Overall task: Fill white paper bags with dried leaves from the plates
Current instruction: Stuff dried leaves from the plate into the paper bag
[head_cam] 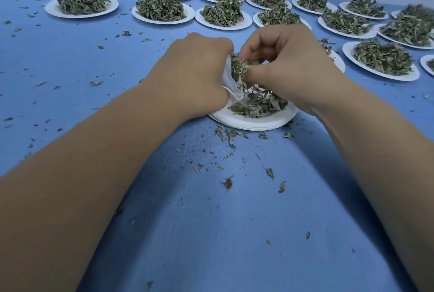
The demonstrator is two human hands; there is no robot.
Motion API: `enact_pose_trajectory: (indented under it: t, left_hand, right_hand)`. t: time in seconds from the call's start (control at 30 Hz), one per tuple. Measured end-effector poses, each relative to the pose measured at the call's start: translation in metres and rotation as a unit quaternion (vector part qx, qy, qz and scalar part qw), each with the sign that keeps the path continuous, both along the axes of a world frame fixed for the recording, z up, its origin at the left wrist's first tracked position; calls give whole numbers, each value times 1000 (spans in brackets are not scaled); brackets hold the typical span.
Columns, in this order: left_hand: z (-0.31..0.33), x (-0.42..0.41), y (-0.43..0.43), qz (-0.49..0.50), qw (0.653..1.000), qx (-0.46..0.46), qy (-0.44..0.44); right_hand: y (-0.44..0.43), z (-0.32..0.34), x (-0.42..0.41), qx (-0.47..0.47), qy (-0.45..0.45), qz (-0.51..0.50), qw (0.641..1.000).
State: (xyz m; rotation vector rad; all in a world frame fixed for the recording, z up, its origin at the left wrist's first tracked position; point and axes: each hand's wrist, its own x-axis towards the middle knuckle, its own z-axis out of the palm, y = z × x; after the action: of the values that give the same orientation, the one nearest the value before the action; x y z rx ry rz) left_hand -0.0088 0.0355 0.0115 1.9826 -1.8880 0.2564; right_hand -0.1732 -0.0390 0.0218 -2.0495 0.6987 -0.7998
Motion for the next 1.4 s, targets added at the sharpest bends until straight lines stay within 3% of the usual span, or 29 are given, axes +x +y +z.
enact_pose_trajectory:
  t: [0.17, 0.33, 0.47, 0.87, 1.0, 1.13, 1.27, 1.4]
  left_hand:
    - [0, 2, -1, -9, 1000, -2, -5]
    - [3, 16, -3, 18, 1000, 4, 16]
    - [3, 12, -2, 11, 1000, -4, -6]
    - [4, 1, 6, -99, 991, -54, 69]
    - [5, 3, 3, -160, 981, -107, 37]
    - [4, 6, 2, -142, 980, -126, 60]
    - [6, 14, 9, -138, 982, -36, 124]
    - [16, 8, 18, -104, 960, -70, 251]
  right_hand:
    - [4, -4, 3, -5, 6, -7, 1000]
    - [1, 2, -5, 63, -13, 50, 997]
    - [7, -3, -2, -7, -2, 25, 1000]
    - [-5, -2, -3, 140, -24, 68, 988]
    - [-3, -1, -2, 102, 7, 70, 992]
    - [-6, -1, -1, 94, 0, 20, 995]
    - [-6, -4, -2, 57, 0, -13, 998]
    - [-2, -4, -2, 34, -7, -41, 999]
